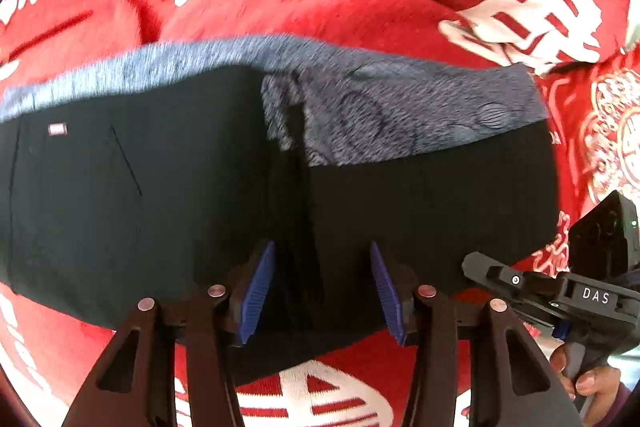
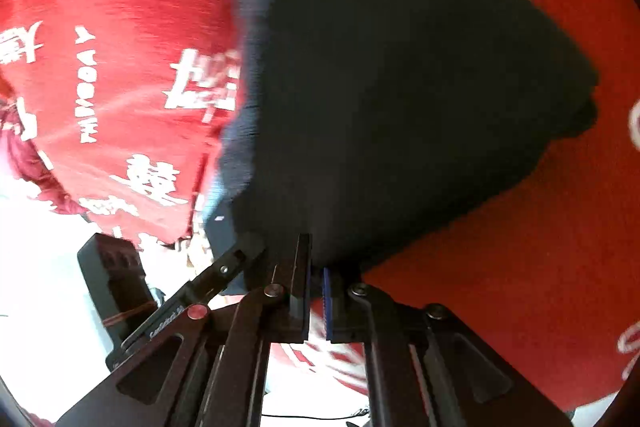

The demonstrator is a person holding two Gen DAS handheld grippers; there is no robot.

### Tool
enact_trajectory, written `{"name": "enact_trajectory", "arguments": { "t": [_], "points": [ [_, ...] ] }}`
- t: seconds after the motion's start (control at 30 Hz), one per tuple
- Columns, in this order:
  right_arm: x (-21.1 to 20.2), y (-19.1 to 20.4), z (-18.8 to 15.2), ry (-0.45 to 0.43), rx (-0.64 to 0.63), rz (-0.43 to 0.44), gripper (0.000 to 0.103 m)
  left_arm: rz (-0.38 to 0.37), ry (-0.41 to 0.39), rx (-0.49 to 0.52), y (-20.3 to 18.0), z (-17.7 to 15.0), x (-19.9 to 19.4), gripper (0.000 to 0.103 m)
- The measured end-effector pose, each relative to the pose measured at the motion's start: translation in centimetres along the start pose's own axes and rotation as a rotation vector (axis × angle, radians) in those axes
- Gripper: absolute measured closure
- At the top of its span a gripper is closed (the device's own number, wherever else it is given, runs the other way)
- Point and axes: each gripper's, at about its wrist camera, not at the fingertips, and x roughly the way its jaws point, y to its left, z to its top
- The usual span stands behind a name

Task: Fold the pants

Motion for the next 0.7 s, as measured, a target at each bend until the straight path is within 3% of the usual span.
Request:
{"name": "enact_trajectory", "arguments": {
  "t": [0.03,0.13,0.2,0.27,0.37,0.47,0.57,0.7],
  "points": [
    [0.0,-0.4,0.1,0.0,0.021,0.024,0.099,0.002,-0.012,-0.004,0.0,0.1,-0.2,0.051],
    [-0.7,0.8,0.4,0.038,-0.05,-0.011,0.095,0.048,-0.035,0.013,-0.4,0.5,-1.3,0.035],
    [-1.7,2.1,0.1,0.085,-0.125,-0.047,0.081,0.078,-0.054,0.032,-0.5,0.8,-2.3,0.034],
    [-3.2,4.0,0.2,0.078,-0.235,-0.085,0.057,0.101,-0.078,0.042,-0.4,1.5,-3.3,0.035],
    [-7.2,6.1,1.2,-0.034,-0.386,-0.148,0.057,0.114,-0.12,0.063,-0.8,2.6,-4.8,0.034],
    [-9.5,6.7,4.3,-0.153,-0.42,-0.24,0.057,0.101,-0.14,0.106,-2.7,4.2,-4.4,0.034],
    [-9.4,5.7,8.2,-0.184,-0.388,-0.282,0.057,0.07,-0.122,0.129,-4.9,5.9,-2.9,0.034],
    [-6.8,3.7,12.1,-0.123,-0.33,-0.247,0.057,0.072,-0.087,0.132,-7.0,7.1,-0.2,0.034]
  ]
}}
